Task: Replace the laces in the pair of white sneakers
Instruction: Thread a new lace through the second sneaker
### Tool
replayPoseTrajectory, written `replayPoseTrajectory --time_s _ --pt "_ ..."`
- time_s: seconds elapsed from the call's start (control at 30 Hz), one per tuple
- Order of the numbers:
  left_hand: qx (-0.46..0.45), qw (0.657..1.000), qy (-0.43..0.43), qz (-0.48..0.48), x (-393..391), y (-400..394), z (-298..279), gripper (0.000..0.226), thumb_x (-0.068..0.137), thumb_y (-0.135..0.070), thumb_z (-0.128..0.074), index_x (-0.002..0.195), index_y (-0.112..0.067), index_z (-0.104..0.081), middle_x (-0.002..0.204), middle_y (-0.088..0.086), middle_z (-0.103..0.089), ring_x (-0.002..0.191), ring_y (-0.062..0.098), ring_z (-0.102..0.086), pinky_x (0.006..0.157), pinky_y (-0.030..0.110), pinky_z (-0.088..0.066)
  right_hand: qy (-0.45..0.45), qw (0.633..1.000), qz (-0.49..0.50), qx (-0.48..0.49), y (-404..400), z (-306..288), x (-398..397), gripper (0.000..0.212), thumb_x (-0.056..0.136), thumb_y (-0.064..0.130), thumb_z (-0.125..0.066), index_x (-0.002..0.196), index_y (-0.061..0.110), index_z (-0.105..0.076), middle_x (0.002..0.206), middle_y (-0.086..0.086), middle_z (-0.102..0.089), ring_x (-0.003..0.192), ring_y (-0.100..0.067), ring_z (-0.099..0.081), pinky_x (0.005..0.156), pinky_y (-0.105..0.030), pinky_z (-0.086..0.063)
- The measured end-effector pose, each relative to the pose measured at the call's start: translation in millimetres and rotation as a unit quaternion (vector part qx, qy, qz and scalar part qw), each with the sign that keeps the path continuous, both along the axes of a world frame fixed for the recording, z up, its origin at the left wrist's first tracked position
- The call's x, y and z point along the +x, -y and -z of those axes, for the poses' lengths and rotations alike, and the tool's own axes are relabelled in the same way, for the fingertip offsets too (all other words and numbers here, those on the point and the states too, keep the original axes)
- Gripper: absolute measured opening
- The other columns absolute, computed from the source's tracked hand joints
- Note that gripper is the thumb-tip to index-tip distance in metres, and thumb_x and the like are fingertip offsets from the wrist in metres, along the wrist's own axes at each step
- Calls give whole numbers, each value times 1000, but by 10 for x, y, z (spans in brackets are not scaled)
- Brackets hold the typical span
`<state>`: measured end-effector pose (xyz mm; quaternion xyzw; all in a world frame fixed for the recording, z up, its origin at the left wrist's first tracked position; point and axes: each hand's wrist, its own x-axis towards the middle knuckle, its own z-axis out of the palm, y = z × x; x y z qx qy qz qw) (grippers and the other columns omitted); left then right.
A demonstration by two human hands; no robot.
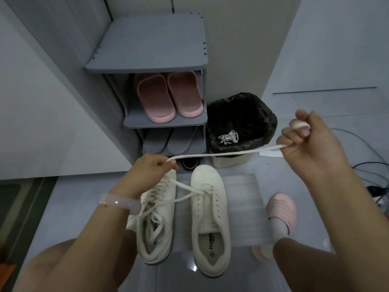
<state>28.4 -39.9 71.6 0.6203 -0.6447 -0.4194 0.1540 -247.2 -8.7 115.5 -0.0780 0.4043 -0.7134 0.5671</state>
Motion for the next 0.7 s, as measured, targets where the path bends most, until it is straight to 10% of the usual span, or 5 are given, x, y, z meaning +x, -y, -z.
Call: replayPoseTrajectory --time_s 0.17,0.23,0.3,0.4,0.7 --pt "-33 997 61 -39 -32 56 73 24 93 -30 -51 85 -21 -72 68 -1 -60 66 15 -54 62 25 -38 22 996 0 91 -24 129 12 42 103 33 -23 72 16 -46 36 8 -28 29 -5 -20 31 -15 -20" --pt "-20 991 -73 -110 -120 47 75 21 93 -21 -51 98 -14 -70 51 -4 -55 48 11 -51 52 21 -41 26 994 15 108 -2 187 32 41 103 33 -23 74 15 -47 37 7 -33 29 -5 -24 32 -14 -23" --pt "-14 971 -203 -125 -213 13 44 33 92 -12 -53 125 -14 -55 80 -2 -68 66 3 -61 62 14 -47 17 994 10 109 26 250 43 37 102 29 -27 77 15 -49 39 7 -39 30 -5 -29 34 -13 -27" --pt "-70 993 -63 64 -303 -42 160 75 89 -17 -60 146 -33 -15 137 -15 -35 122 0 -38 96 15 -30 -87 986 -35 140 38 361 94 22 99 14 -38 85 15 -54 50 4 -49 34 -2 -38 36 -13 -34" --pt "15 981 119 152 -646 -405 628 28 91 -27 -52 77 -6 -64 84 7 -65 80 19 -61 71 28 -45 -510 782 -311 177 -241 892 418 14 87 12 -58 96 19 -64 86 4 -70 73 -7 -58 59 -15 -42"
